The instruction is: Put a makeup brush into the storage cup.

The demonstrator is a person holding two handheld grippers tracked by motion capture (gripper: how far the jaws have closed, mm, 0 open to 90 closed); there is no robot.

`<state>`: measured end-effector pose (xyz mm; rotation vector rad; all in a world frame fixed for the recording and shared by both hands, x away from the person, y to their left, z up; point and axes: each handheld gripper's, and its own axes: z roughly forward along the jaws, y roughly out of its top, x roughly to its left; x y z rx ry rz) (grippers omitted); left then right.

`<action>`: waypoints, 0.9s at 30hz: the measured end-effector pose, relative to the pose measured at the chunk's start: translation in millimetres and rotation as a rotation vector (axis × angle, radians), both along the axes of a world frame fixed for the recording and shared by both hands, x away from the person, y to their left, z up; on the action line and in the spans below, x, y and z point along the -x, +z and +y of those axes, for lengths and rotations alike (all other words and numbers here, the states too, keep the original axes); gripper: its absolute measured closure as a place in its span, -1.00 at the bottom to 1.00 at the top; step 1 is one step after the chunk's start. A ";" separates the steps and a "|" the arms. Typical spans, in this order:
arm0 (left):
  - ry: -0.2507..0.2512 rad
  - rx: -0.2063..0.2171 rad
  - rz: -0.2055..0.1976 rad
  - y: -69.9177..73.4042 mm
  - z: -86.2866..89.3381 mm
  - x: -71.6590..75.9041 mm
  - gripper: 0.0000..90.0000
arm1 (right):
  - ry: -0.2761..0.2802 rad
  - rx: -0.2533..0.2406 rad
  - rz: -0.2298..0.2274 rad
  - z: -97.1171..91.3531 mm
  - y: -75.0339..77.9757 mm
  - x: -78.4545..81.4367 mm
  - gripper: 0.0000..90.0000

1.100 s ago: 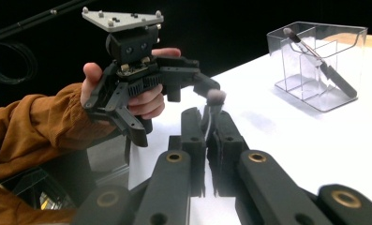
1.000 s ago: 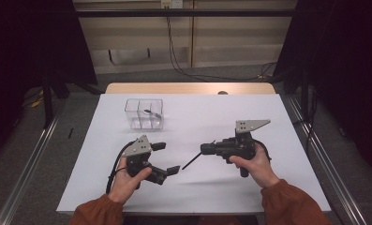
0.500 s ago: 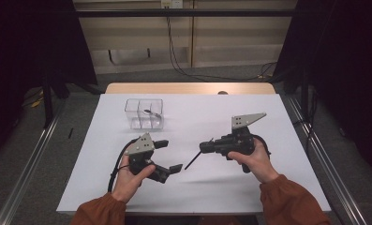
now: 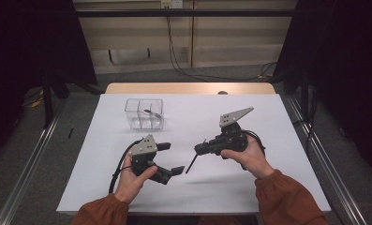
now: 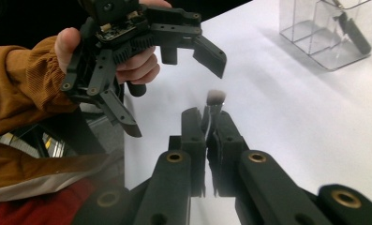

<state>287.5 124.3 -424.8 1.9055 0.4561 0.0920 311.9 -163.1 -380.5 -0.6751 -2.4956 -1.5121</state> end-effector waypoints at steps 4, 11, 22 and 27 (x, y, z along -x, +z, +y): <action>0.000 0.011 0.002 0.6 -1.2 0.3 -0.92 | 0.015 0.045 -0.005 5.1 5.9 -1.5 0.91; 0.006 0.021 -0.009 0.3 -2.9 0.2 -0.91 | 0.009 0.109 0.009 12.6 9.7 -6.0 0.91; -0.039 0.017 0.021 -2.3 -13.0 -1.7 -0.88 | 0.019 0.164 0.009 19.3 13.8 -10.6 0.91; -0.045 0.007 0.012 -2.4 -17.9 -3.3 -0.87 | 0.021 0.204 0.014 23.8 14.0 -11.7 0.91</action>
